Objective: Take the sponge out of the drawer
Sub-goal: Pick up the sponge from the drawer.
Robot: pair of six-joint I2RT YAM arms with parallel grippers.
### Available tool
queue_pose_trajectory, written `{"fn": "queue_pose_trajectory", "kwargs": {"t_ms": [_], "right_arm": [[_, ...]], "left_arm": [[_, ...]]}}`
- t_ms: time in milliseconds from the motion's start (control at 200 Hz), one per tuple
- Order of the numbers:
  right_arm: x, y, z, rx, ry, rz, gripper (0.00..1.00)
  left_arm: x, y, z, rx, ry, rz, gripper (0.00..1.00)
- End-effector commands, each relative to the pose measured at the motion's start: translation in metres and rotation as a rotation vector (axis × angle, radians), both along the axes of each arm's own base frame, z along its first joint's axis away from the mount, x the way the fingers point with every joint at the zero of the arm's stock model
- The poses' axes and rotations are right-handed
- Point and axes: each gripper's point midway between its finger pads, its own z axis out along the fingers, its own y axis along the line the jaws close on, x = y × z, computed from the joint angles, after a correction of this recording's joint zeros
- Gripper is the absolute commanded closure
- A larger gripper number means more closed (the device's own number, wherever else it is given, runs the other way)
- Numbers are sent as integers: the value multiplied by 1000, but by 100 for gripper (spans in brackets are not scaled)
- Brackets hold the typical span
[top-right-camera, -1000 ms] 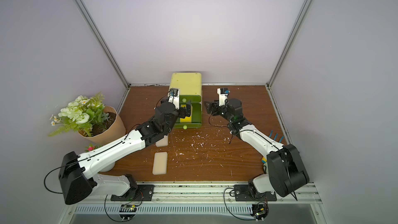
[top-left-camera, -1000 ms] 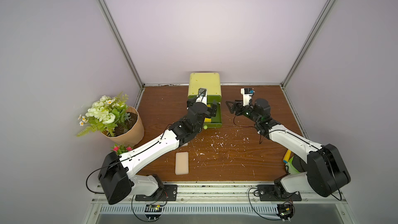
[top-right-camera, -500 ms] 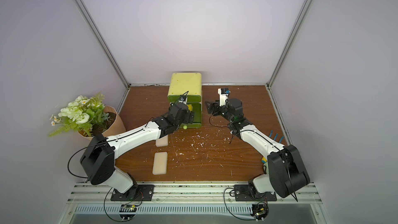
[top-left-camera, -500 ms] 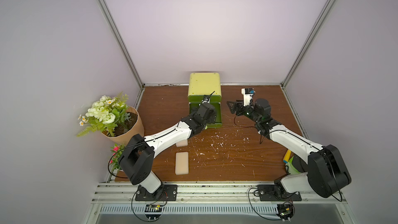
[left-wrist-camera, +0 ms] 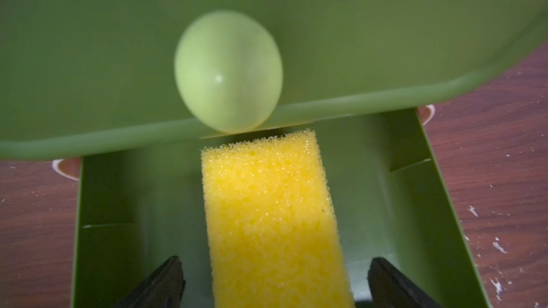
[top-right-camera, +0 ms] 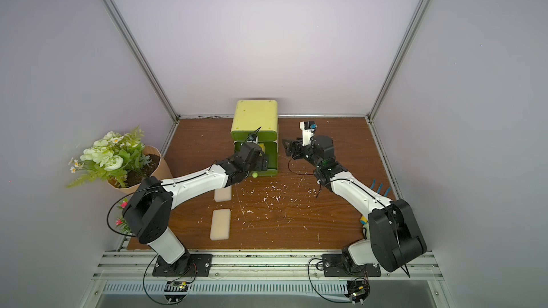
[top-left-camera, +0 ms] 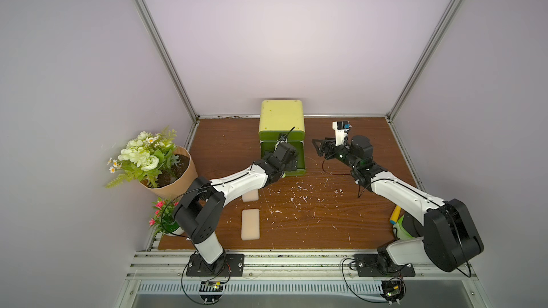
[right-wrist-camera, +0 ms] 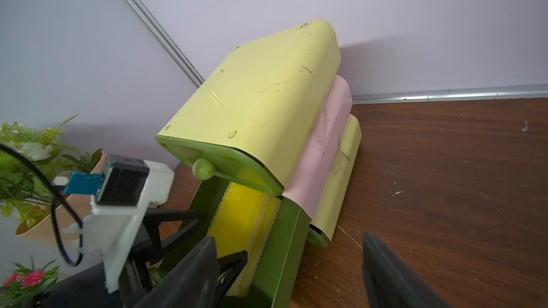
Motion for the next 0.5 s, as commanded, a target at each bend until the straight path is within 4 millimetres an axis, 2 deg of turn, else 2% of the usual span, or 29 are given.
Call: {"fn": "queue_pose_trajectory", "kwargs": {"t_ms": [0, 305, 490], "right_arm": [[-2, -4, 40, 27, -101, -8, 20], [-1, -3, 38, 28, -98, -4, 20], [-1, -1, 37, 22, -90, 4, 20]], "left_arm": [[9, 2, 5, -34, -17, 28, 0], [13, 1, -7, -36, -4, 22, 1], [16, 3, -12, -32, 1, 30, 8]]}}
